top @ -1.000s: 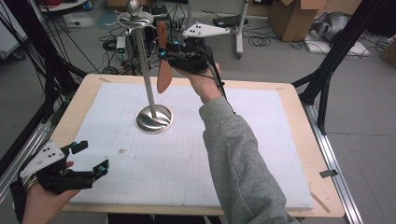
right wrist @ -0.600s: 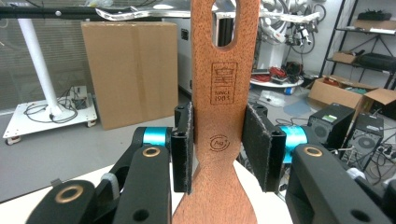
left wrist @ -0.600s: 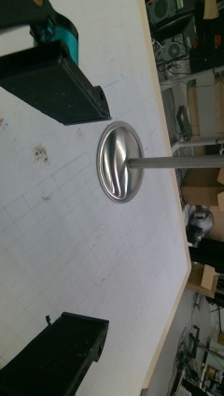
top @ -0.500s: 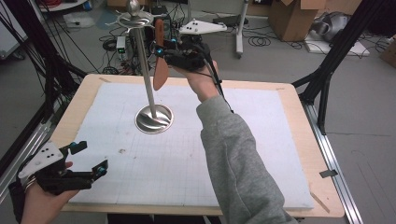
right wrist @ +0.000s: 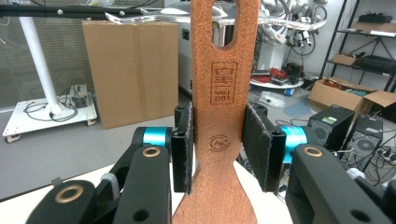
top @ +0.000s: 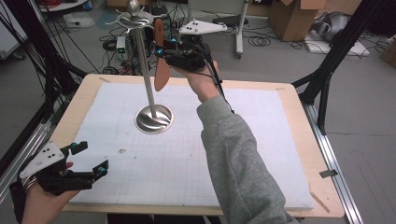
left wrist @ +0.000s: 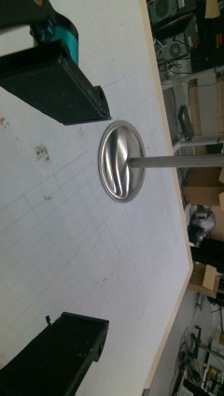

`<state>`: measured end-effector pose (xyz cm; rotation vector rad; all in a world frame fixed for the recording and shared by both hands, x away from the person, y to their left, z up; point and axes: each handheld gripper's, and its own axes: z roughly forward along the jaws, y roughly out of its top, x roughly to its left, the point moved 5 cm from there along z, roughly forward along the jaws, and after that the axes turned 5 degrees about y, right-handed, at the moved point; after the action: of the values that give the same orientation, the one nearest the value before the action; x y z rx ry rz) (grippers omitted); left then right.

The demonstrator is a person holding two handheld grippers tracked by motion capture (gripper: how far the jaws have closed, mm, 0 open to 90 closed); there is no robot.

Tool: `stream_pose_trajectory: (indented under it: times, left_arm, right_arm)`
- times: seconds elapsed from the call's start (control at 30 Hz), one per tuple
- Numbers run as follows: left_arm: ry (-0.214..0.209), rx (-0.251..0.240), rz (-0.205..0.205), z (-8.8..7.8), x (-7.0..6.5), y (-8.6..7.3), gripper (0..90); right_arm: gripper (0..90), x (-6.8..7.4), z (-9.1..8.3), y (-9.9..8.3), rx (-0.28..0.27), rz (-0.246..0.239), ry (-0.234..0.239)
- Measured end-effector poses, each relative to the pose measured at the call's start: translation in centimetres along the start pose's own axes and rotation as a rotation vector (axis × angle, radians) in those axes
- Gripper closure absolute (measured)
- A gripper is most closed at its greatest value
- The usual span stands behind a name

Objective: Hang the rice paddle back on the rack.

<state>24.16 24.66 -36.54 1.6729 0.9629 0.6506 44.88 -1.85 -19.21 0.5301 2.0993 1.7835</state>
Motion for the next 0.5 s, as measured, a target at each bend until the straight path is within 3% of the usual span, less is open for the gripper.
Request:
stream_pose_trajectory:
  times: [0.5]
  left_arm:
    - [0.004, 0.002, -0.001, -0.08, 0.11, -0.05, 2.9]
  right_arm:
    - [64.6, 0.24, 0.62, -0.28, 0.015, -0.008, 0.002]
